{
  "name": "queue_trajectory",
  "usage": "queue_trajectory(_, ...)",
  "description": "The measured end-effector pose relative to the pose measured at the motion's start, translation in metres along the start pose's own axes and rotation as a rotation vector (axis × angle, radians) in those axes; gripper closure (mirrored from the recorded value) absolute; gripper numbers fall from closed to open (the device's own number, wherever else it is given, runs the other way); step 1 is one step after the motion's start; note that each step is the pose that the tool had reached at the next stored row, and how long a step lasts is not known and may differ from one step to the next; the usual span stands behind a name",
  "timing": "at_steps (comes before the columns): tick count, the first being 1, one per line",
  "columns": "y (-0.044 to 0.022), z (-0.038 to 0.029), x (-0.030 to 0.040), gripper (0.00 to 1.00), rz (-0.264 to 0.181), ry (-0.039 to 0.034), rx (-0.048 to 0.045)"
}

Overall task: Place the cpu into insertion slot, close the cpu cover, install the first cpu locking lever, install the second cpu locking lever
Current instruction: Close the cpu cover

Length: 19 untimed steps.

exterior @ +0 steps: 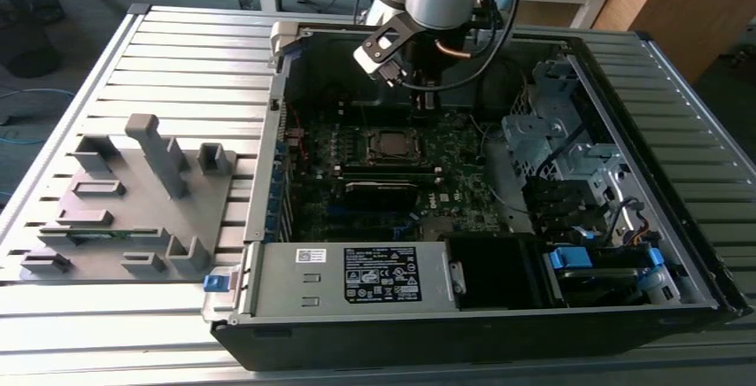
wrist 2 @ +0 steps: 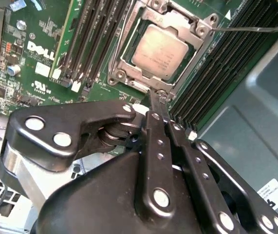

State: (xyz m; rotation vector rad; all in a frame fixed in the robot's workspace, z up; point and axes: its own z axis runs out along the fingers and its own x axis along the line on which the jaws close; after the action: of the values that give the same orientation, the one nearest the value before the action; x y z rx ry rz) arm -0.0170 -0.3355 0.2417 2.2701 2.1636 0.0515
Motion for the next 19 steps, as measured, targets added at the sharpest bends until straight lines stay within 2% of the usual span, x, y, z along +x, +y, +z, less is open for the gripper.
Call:
queue_trajectory(15,0.0000,0.0005,0.0000,0.90,0.000,-0.0007,0.0024)
queue_trajectory(17,-0.0012,0.0007,-0.0001,0.90,0.000,-0.0006,0.0024)
queue_trajectory(19,-0.0054,0.0011,-0.0003,0.90,0.000,-0.0005,0.0024)
